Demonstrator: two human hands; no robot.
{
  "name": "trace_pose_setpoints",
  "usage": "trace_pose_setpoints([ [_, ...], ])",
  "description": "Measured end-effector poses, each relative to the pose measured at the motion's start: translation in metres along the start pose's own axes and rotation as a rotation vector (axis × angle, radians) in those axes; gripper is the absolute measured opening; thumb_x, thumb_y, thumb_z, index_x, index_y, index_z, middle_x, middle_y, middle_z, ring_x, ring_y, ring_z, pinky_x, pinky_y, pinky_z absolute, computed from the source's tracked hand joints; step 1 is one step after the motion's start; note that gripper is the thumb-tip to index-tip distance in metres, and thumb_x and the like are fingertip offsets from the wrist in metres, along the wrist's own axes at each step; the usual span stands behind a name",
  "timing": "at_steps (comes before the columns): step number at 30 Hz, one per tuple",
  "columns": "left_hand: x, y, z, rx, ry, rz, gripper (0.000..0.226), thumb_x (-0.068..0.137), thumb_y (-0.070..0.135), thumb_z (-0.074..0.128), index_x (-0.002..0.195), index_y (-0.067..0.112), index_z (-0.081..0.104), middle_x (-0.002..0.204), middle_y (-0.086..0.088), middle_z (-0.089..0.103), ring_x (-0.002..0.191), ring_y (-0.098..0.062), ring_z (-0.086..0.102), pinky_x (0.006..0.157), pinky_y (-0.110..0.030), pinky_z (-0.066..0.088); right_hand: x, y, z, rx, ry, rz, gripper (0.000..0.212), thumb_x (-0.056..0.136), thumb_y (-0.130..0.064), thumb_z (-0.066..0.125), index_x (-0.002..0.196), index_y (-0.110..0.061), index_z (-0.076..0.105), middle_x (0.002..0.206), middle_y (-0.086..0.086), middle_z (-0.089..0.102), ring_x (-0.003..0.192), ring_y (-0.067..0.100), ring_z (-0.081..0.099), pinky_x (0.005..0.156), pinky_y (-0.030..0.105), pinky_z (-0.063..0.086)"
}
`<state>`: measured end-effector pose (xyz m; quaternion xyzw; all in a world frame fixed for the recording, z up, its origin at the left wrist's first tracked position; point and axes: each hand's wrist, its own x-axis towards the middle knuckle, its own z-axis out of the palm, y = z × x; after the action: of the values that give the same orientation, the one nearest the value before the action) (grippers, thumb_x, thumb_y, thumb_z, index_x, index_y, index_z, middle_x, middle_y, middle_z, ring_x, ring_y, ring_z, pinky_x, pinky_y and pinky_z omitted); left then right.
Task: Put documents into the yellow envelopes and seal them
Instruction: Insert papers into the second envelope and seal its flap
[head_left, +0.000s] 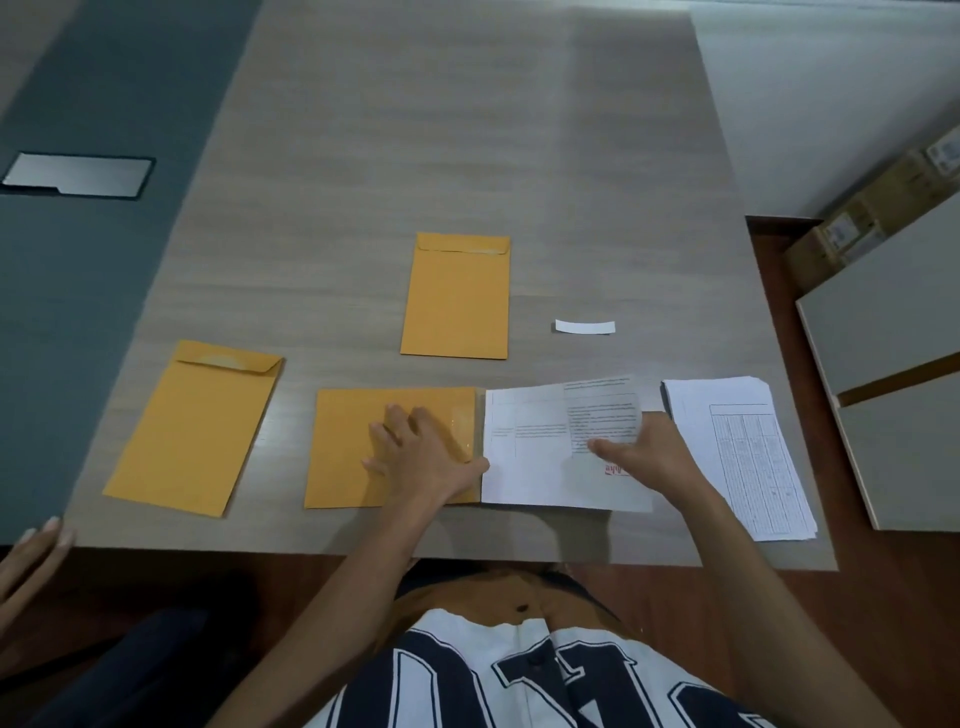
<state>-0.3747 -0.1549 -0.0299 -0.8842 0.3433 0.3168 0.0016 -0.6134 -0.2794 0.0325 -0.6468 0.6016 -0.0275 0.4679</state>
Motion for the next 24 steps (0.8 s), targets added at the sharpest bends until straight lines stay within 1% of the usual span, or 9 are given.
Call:
trace_pose_setpoints([
  [2, -0.001, -0.001, 0.000, 0.005, 0.010, 0.013, 0.126, 0.057, 0.078, 0.062, 0.152, 0.020, 0.004, 0.159, -0.010, -0.017, 0.144, -0.044, -0.015, 0.108, -0.074, 0.010, 0.002, -0.001, 0.003, 0.011, -0.027, 0.013, 0.042, 0.080, -0.021, 0.078, 0.119, -0.012, 0.065, 0.120, 0.005, 0.068, 0.087, 0.014, 0.064, 0.066, 0.021, 0.053],
  [4, -0.003, -0.003, 0.000, 0.012, 0.024, 0.033, 0.123, 0.056, 0.076, 0.062, 0.150, 0.020, 0.006, 0.159, -0.009, -0.014, 0.144, -0.043, -0.013, 0.107, -0.073, 0.012, 0.003, -0.004, 0.009, 0.038, -0.053, 0.023, 0.039, 0.080, -0.018, 0.078, 0.117, -0.012, 0.066, 0.118, 0.003, 0.069, 0.083, 0.009, 0.064, 0.061, 0.017, 0.050],
  [6, -0.005, -0.003, 0.001, 0.031, 0.036, 0.053, 0.121, 0.054, 0.075, 0.062, 0.148, 0.020, 0.009, 0.159, -0.009, -0.013, 0.144, -0.043, -0.010, 0.107, -0.072, 0.013, 0.007, -0.008, 0.013, 0.064, -0.076, 0.039, 0.034, 0.080, -0.015, 0.078, 0.112, -0.013, 0.068, 0.115, 0.002, 0.070, 0.080, 0.005, 0.064, 0.059, 0.017, 0.049],
  [10, -0.006, -0.005, 0.001, 0.043, 0.022, 0.082, 0.122, 0.053, 0.074, 0.061, 0.148, 0.021, 0.007, 0.159, -0.009, -0.015, 0.144, -0.043, -0.013, 0.107, -0.072, 0.012, 0.016, -0.013, 0.015, 0.090, -0.107, 0.068, 0.032, 0.078, -0.011, 0.078, 0.109, -0.012, 0.070, 0.113, 0.003, 0.071, 0.083, 0.009, 0.067, 0.061, 0.019, 0.051],
  [14, -0.005, -0.006, 0.000, 0.029, 0.010, 0.091, 0.122, 0.054, 0.072, 0.063, 0.149, 0.021, 0.006, 0.159, -0.009, -0.015, 0.144, -0.044, -0.015, 0.108, -0.072, 0.010, 0.024, -0.018, 0.006, 0.103, -0.066, 0.098, 0.033, 0.077, -0.010, 0.079, 0.109, -0.010, 0.070, 0.104, 0.002, 0.069, 0.077, 0.008, 0.065, 0.056, 0.018, 0.047],
  [16, -0.006, -0.006, -0.001, 0.025, 0.007, 0.090, 0.121, 0.055, 0.073, 0.062, 0.149, 0.021, 0.006, 0.159, -0.009, -0.016, 0.144, -0.044, -0.015, 0.108, -0.072, 0.009, 0.026, -0.020, 0.007, 0.117, -0.084, 0.094, 0.036, 0.077, -0.010, 0.079, 0.111, -0.010, 0.069, 0.105, 0.000, 0.069, 0.082, 0.011, 0.067, 0.058, 0.019, 0.049],
  [19, -0.005, -0.005, -0.002, 0.017, -0.001, 0.073, 0.121, 0.056, 0.074, 0.061, 0.150, 0.020, 0.007, 0.159, -0.009, -0.015, 0.144, -0.043, -0.015, 0.108, -0.072, 0.010, 0.027, -0.019, 0.014, 0.205, -0.131, 0.098, 0.038, 0.076, -0.007, 0.080, 0.112, -0.009, 0.068, 0.112, 0.003, 0.070, 0.091, 0.018, 0.069, 0.070, 0.026, 0.055],
  [22, -0.004, -0.003, -0.004, 0.010, -0.002, 0.068, 0.121, 0.056, 0.074, 0.060, 0.150, 0.019, 0.008, 0.160, -0.009, -0.015, 0.145, -0.043, -0.014, 0.108, -0.072, 0.010, 0.026, -0.018, 0.027, 0.312, -0.174, 0.120, 0.038, 0.074, -0.005, 0.081, 0.110, -0.010, 0.068, 0.112, 0.005, 0.071, 0.090, 0.020, 0.071, 0.074, 0.032, 0.059],
  [24, -0.004, -0.001, -0.003, 0.013, -0.006, 0.071, 0.120, 0.058, 0.074, 0.061, 0.150, 0.019, 0.007, 0.160, -0.009, -0.016, 0.145, -0.042, -0.015, 0.108, -0.072, 0.010, 0.024, -0.019, 0.040, 0.357, -0.191, 0.127, 0.034, 0.074, -0.004, 0.081, 0.104, -0.014, 0.069, 0.111, 0.007, 0.072, 0.088, 0.019, 0.072, 0.072, 0.031, 0.059],
])
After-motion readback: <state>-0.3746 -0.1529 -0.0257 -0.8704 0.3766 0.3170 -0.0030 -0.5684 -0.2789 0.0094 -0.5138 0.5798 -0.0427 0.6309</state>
